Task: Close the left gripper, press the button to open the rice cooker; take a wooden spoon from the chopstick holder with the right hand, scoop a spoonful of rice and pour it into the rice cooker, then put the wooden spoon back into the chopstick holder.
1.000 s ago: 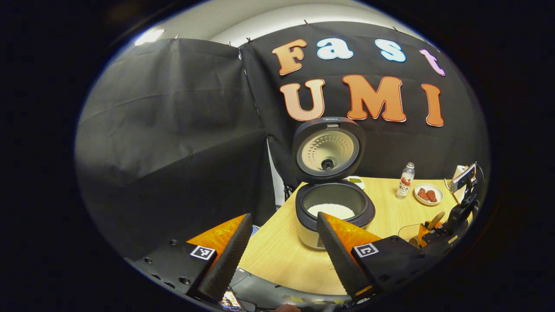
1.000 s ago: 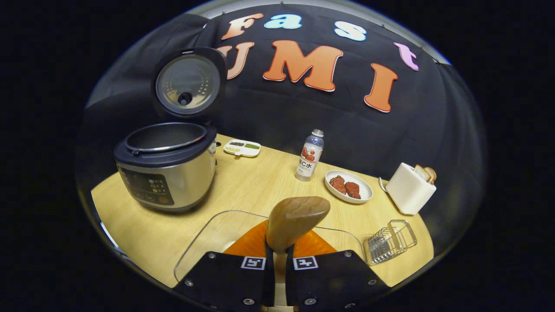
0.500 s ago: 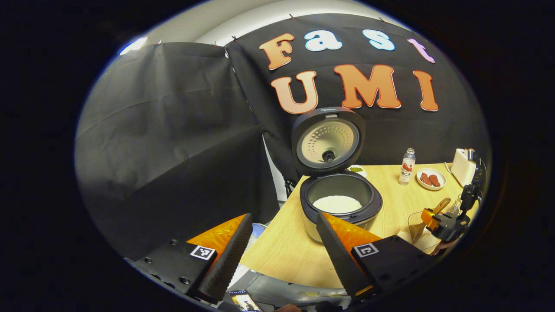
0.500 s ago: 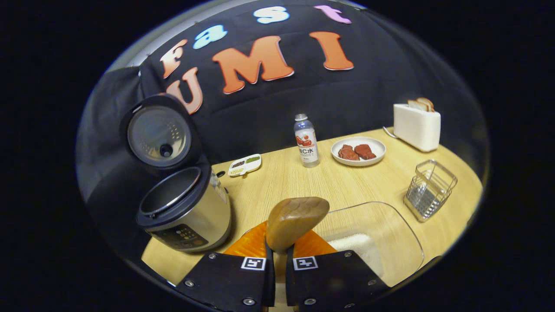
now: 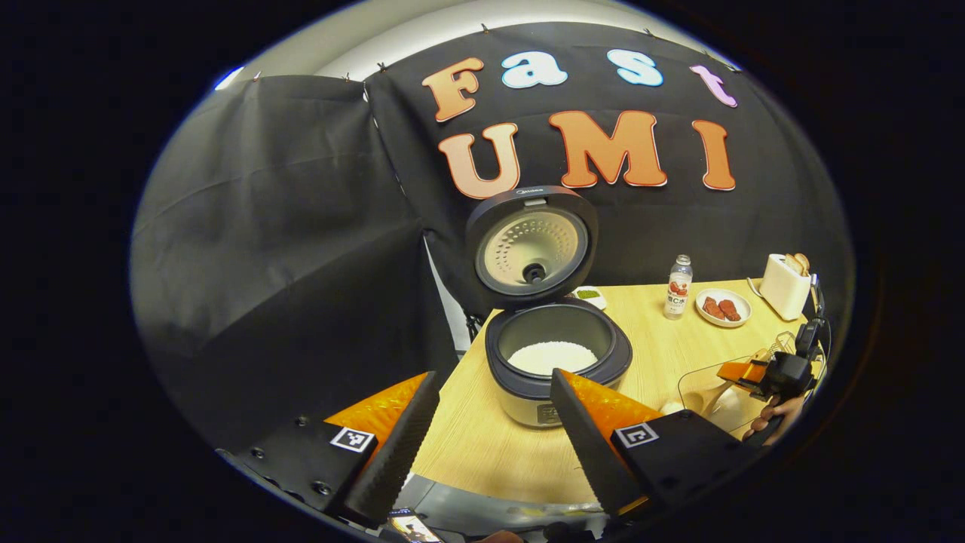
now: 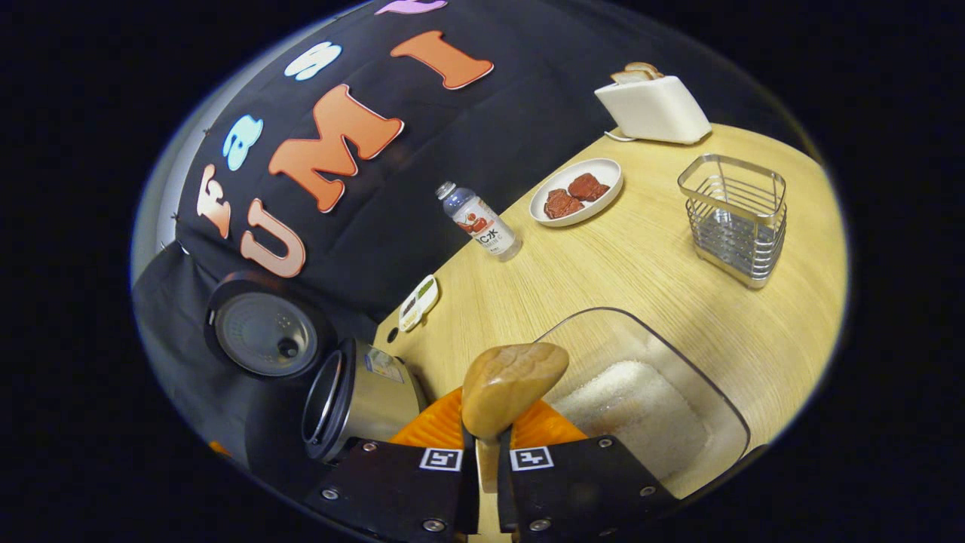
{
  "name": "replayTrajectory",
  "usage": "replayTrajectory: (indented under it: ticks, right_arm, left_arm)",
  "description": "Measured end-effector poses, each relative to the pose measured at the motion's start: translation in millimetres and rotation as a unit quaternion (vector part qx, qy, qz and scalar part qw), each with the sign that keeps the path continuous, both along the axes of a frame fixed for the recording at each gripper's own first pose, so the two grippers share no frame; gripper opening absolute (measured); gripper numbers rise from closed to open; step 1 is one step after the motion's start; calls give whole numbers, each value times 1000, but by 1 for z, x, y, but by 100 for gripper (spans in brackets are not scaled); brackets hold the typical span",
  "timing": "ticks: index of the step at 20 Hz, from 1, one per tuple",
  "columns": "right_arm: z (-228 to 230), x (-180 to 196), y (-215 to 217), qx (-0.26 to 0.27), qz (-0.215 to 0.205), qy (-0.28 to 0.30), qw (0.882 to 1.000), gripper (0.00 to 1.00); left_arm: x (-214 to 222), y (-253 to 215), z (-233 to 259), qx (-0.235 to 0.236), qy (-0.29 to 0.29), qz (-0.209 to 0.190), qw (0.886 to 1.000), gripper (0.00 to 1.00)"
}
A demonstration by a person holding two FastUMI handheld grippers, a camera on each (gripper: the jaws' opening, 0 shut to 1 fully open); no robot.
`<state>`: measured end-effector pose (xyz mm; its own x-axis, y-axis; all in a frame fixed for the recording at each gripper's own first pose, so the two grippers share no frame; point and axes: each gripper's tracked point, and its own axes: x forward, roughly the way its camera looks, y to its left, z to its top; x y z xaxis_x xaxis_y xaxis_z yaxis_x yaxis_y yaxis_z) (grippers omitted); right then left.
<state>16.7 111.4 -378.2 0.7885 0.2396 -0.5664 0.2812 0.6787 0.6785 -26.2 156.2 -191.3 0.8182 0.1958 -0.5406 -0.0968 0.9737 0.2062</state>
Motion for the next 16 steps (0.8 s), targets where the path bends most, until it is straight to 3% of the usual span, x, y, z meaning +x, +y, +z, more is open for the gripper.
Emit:
replayTrajectory:
  ticks: [6, 16]
  right_arm:
    - [12, 4, -11, 77, 15, -17, 997, 9]
    - [70, 10, -67, 237, -44, -35, 970, 9]
  left_arm:
    - [7, -13, 5, 9, 1, -20, 1000, 100]
    - [27, -41, 10, -23, -29, -26, 999, 100]
